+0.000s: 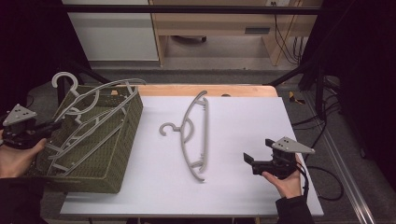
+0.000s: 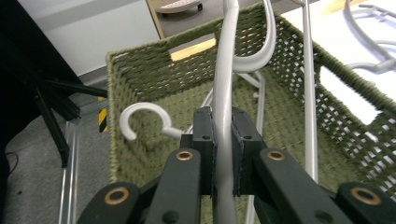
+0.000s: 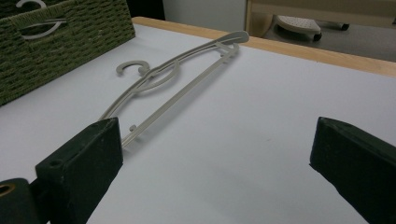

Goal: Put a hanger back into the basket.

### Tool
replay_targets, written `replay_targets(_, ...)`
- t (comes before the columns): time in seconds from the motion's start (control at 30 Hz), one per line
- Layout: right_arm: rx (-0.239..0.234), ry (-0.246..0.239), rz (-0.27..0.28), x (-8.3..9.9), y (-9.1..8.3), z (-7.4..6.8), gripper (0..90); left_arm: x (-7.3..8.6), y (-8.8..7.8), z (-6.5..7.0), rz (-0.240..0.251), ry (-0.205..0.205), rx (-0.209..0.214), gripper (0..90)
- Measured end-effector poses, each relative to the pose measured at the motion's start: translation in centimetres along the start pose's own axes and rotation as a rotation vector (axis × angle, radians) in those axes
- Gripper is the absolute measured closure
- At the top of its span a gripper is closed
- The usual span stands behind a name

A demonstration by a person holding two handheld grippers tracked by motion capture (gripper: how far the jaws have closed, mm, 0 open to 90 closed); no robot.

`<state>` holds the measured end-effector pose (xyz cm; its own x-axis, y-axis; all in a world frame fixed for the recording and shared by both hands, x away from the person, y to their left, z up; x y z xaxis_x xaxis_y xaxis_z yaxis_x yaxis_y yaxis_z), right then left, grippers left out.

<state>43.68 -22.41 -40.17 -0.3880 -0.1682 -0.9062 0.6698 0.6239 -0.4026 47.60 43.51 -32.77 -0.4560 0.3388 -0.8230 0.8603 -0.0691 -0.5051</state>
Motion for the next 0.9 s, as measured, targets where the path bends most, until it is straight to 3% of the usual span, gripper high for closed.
replay_targets(0.47,0.001,-0.005,-0.004,0.0,0.0,0.1,2.7,2.4,0.0,-2.3,-0.035,-0.034,-0.034,82.6)
replay_targets(0.63,0.0,0.0,-0.007,0.1,0.1,0.0,2.5,2.3,0.3,-2.2,-0.044,-0.018,-0.037,82.5)
replay_targets(0.9,-0.003,0.0,-0.007,0.1,0.1,0.0,2.5,2.7,0.9,-2.4,-0.063,-0.032,-0.046,82.5)
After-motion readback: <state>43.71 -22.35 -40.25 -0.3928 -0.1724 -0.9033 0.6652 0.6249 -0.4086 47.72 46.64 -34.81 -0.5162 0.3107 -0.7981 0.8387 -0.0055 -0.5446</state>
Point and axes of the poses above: each handheld gripper's, and its own axes: y roughly forward along the jaws, x roughly out of its underside, z roughly to its right, the point moved 2 cm from there along y, roughly forward along the jaws, and after that the axes turned 8 degrees about -x, right-handed, at the moved point
